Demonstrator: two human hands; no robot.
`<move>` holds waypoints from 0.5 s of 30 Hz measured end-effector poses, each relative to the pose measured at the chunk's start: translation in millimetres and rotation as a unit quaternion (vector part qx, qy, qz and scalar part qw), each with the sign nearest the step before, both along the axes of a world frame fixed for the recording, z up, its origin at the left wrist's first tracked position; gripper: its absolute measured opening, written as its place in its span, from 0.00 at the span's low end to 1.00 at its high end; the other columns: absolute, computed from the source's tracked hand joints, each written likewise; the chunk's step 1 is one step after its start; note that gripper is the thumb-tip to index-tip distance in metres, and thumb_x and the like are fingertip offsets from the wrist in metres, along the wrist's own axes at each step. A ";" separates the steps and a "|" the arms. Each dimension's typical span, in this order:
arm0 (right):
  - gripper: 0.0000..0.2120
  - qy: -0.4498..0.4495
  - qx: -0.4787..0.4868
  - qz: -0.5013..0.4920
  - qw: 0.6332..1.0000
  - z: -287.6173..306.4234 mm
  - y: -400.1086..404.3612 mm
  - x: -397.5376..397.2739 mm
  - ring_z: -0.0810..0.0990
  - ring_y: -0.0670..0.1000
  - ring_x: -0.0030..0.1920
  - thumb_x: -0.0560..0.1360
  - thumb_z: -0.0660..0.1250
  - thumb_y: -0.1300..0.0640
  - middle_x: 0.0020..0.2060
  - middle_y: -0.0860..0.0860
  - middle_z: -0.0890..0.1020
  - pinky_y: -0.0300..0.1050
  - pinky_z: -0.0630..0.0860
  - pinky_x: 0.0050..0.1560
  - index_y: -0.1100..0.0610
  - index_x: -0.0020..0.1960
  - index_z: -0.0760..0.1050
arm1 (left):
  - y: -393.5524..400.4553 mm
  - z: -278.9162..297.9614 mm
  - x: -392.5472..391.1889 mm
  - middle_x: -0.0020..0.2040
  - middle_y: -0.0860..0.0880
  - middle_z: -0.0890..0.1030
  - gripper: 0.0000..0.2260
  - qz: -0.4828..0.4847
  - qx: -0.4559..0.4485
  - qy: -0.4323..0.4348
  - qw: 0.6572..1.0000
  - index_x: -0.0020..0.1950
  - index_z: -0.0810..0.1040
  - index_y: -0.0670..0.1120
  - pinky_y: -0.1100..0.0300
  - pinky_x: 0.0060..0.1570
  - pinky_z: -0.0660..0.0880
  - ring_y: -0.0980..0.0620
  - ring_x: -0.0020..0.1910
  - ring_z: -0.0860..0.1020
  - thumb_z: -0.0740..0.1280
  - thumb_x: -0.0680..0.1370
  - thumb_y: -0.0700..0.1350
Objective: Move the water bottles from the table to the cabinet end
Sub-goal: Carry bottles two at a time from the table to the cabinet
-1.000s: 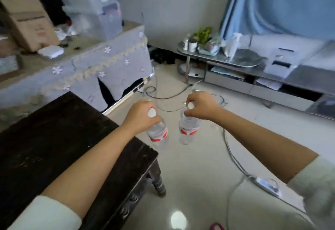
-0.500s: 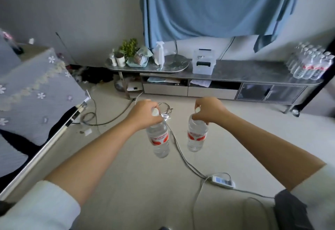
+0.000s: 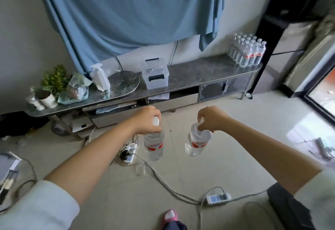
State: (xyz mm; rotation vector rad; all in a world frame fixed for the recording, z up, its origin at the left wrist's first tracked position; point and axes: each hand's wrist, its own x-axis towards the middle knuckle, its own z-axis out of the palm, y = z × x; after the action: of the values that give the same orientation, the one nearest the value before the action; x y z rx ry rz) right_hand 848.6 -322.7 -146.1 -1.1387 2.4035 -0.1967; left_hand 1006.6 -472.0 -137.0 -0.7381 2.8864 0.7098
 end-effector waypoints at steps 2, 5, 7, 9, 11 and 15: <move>0.15 0.005 -0.005 -0.035 0.999 -2.9 -10.2 -26.1 0.73 0.43 0.21 0.71 0.69 0.57 0.48 0.52 0.77 0.25 0.65 0.18 0.58 0.56 0.78 | -24.1 0.2 -34.0 0.42 0.51 0.71 0.14 -0.053 -0.022 -0.023 0.998 0.31 0.67 0.54 0.61 0.43 0.67 0.51 0.44 0.71 0.70 0.68 0.41; 0.15 0.023 -0.007 -0.080 0.996 -4.5 -22.2 -59.7 0.78 0.52 0.47 0.72 0.68 0.56 0.54 0.54 0.78 0.34 0.69 0.37 0.57 0.57 0.78 | -52.0 -1.8 -84.7 0.43 0.50 0.73 0.10 -0.088 -0.029 -0.016 0.996 0.33 0.71 0.50 0.61 0.44 0.67 0.51 0.45 0.72 0.71 0.68 0.41; 0.14 0.031 -0.011 -0.113 0.993 -6.2 -29.6 -85.2 0.76 0.55 0.57 0.72 0.68 0.56 0.57 0.54 0.78 0.39 0.67 0.45 0.56 0.57 0.78 | -67.7 -5.3 -118.5 0.44 0.49 0.73 0.08 -0.097 -0.015 -0.010 0.995 0.36 0.72 0.48 0.61 0.42 0.67 0.50 0.45 0.72 0.71 0.68 0.41; 0.14 0.032 -0.014 -0.136 0.990 -7.2 -33.8 -111.1 0.76 0.55 0.57 0.71 0.68 0.56 0.56 0.55 0.78 0.39 0.67 0.45 0.57 0.56 0.79 | -78.0 -8.0 -147.7 0.45 0.49 0.73 0.07 -0.099 0.002 0.002 0.995 0.37 0.73 0.48 0.63 0.38 0.67 0.50 0.45 0.72 0.71 0.69 0.42; 0.14 0.033 -0.011 -0.153 0.988 -8.8 -38.4 -142.0 0.76 0.56 0.57 0.71 0.69 0.55 0.55 0.56 0.79 0.39 0.65 0.44 0.57 0.55 0.79 | -86.2 -11.4 -181.8 0.47 0.50 0.73 0.05 -0.113 0.008 0.009 0.994 0.40 0.74 0.47 0.68 0.33 0.65 0.51 0.45 0.71 0.70 0.70 0.43; 0.14 0.035 0.002 -0.162 0.986 -12.8 -46.1 -206.4 0.73 0.53 0.48 0.70 0.70 0.55 0.48 0.56 0.79 0.38 0.64 0.37 0.58 0.54 0.80 | -98.4 -20.3 -251.9 0.47 0.51 0.72 0.05 -0.134 0.011 0.008 0.991 0.46 0.78 0.45 0.73 0.32 0.62 0.52 0.45 0.70 0.69 0.71 0.43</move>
State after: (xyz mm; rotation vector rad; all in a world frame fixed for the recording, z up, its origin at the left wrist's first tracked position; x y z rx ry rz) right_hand 642.2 -368.8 -158.9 -0.7567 2.6391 -0.2597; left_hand 754.7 -570.4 -157.3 -0.3319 2.9069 0.7140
